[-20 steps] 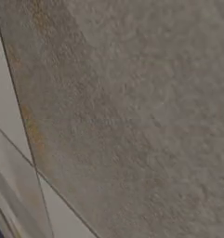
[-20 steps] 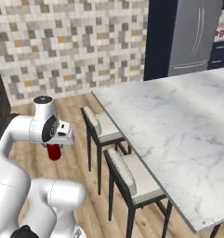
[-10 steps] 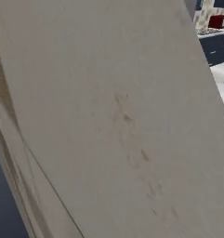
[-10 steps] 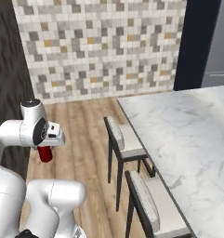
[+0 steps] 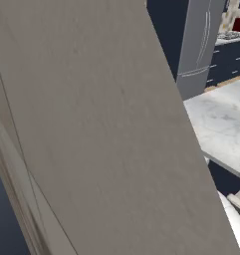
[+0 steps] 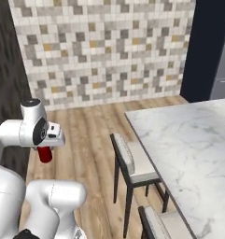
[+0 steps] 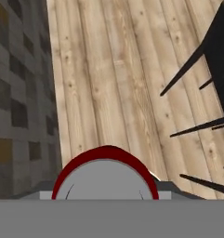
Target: Four empty soda cans are scattered around the kitchen. Gather all the cans and cluster them next to the stove for recycling.
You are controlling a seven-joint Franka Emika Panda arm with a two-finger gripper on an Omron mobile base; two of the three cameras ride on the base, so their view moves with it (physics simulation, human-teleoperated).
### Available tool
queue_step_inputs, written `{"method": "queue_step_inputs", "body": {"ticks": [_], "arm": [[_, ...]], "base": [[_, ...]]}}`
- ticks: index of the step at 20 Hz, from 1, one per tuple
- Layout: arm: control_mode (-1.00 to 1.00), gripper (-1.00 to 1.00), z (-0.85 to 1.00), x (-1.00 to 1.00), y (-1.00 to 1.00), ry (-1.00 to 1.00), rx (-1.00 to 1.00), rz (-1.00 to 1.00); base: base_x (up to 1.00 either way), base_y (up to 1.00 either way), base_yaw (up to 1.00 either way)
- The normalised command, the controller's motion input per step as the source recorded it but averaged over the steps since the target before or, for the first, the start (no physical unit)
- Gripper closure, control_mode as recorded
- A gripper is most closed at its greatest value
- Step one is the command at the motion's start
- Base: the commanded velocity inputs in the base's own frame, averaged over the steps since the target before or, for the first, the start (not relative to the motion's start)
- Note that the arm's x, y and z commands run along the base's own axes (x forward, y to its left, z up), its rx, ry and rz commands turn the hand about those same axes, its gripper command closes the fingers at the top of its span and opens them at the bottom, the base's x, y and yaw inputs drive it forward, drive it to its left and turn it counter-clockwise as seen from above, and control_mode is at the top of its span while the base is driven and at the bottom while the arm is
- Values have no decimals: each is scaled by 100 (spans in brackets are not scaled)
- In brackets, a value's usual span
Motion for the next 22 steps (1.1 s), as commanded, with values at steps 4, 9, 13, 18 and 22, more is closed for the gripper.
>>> {"method": "queue_step_inputs", "body": {"ticks": [4,9,13,18,22], "arm": [[100,100,0,0,0,0,0,0],[100,100,0,0,0,0,0,0],[100,100,0,0,0,0,0,0],[100,100,0,0,0,0,0,0],[100,100,0,0,0,0,0,0]], "base": [[75,9,0],[75,9,0],[75,8,0],[75,7,0],[75,6,0]]}}
